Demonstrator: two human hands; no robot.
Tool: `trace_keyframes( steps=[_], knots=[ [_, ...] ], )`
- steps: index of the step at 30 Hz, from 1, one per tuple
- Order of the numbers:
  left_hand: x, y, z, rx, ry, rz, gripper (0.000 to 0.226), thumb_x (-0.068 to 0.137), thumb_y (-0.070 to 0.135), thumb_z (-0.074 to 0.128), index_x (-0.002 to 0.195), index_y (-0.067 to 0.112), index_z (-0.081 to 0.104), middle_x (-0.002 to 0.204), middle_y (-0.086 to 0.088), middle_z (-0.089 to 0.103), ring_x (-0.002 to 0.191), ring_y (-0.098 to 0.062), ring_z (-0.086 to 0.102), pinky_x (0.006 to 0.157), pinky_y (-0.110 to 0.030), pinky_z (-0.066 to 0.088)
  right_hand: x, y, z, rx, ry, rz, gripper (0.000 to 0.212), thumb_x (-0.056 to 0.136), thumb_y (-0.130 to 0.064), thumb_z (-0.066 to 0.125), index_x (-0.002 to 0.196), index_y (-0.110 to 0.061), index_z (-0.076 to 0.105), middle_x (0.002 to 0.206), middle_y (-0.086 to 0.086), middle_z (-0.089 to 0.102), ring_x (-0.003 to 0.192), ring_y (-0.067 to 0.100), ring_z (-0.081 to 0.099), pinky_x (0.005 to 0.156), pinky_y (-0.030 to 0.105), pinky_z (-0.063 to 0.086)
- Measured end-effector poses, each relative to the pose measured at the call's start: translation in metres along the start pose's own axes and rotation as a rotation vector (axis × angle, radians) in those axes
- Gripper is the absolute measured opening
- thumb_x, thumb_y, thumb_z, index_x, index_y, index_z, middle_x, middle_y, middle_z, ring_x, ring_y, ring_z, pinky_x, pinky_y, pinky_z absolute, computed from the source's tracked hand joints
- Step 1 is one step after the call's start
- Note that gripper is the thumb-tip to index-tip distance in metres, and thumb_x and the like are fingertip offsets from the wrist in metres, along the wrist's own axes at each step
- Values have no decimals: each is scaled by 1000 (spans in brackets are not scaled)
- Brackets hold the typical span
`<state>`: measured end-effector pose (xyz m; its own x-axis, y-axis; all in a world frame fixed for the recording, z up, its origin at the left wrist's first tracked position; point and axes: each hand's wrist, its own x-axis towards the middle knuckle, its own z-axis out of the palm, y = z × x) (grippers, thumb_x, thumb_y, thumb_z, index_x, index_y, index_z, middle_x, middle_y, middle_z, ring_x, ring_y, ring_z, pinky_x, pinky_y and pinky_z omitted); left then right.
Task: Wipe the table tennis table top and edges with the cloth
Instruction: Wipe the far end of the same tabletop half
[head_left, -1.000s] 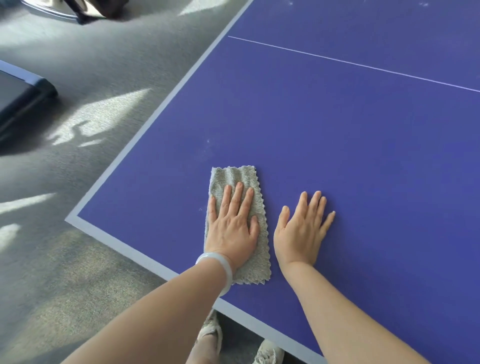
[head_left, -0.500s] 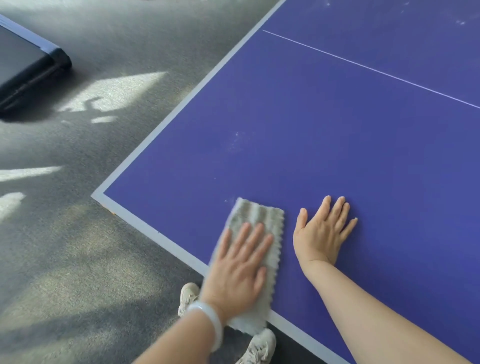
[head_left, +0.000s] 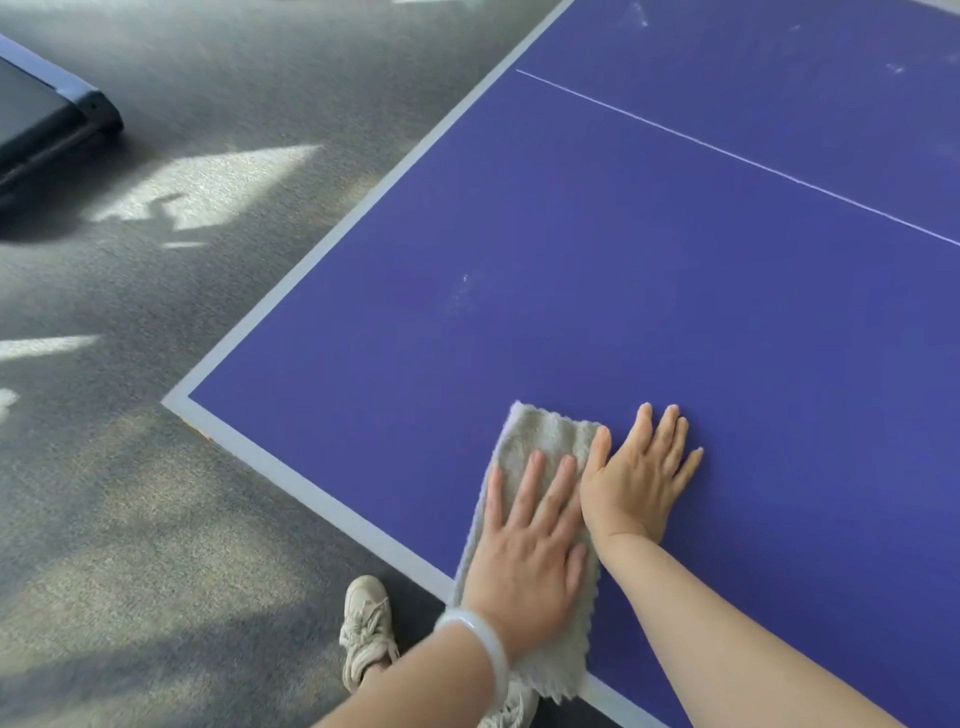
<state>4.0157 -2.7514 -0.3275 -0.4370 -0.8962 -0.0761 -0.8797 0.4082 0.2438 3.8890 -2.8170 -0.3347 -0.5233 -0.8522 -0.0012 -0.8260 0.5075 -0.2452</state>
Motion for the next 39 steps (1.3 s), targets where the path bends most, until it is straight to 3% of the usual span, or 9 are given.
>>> trace_keyframes(
  steps=[4, 9, 17, 21, 23, 27, 34, 36, 39],
  knots=[
    [11, -59, -15, 108, -35, 207, 66, 97, 46, 35, 158, 32, 16, 165, 7, 14, 153, -21, 5, 120, -53, 4, -1, 1, 2, -7, -2, -9, 63, 102, -39, 40, 154, -5, 30, 164, 19, 17, 154, 30, 11, 124, 54, 2],
    [17, -198, -54, 97, 24, -304, 60, 98, 51, 14, 156, 42, 2, 165, 13, 0, 152, -13, -10, 123, -49, -2, -2, 1, 4, -51, 27, -14, 66, 99, -40, 45, 152, -3, 33, 162, 21, 22, 152, 34, 16, 123, 57, 7],
    [14, -205, -58, 58, 7, -345, 63, 97, 49, 13, 157, 37, 1, 165, 12, -4, 151, -14, -15, 122, -50, -4, -4, -8, -2, -172, -54, -10, 67, 102, -34, 46, 153, 4, 26, 161, 28, 19, 151, 42, 14, 121, 63, 8],
    [14, -209, -57, 49, 4, -324, 62, 98, 50, 13, 158, 36, -1, 166, 10, -4, 151, -15, -15, 122, -53, -2, -16, -42, -3, -264, -55, -331, 64, 100, -29, 53, 150, 6, 34, 158, 25, 30, 149, 39, 26, 121, 59, 19],
    [14, -210, -57, 50, -4, -320, 62, 99, 50, 14, 158, 35, -1, 166, 9, -2, 152, -16, -14, 122, -53, -2, -25, -77, 5, -239, -98, -398, 70, 100, -36, 49, 155, 1, 24, 163, 19, 21, 153, 32, 17, 124, 53, 14],
    [14, -210, -59, 55, 2, -306, 63, 99, 48, 19, 158, 33, 0, 166, 8, -4, 152, -18, -14, 121, -54, -3, -32, -145, 27, -121, -167, -162, 68, 106, -40, 31, 159, -4, 7, 167, 13, 1, 155, 27, -2, 125, 48, -2],
    [-9, -254, -60, 27, -24, 42, 67, 97, 43, 38, 158, 32, 12, 166, 8, 6, 153, -20, 3, 119, -55, 12, -34, -161, 42, -20, 19, -26, 62, 99, -26, 53, 150, 4, 35, 160, 22, 28, 150, 36, 22, 123, 56, 13],
    [-17, -300, -70, 74, -17, -20, 66, 97, 45, 35, 158, 34, 13, 166, 8, 9, 153, -20, 4, 120, -56, 14, -33, -161, 44, -26, 27, -21, 62, 98, -25, 54, 149, 5, 35, 159, 24, 30, 150, 38, 24, 122, 57, 14],
    [-12, -356, -88, 32, -4, -330, 61, 99, 50, 19, 157, 39, 3, 166, 10, 2, 153, -18, -2, 122, -52, 11, -34, -162, 46, -40, 50, -23, 62, 96, -24, 55, 147, 6, 36, 157, 26, 32, 148, 40, 26, 121, 58, 16]
  ],
)
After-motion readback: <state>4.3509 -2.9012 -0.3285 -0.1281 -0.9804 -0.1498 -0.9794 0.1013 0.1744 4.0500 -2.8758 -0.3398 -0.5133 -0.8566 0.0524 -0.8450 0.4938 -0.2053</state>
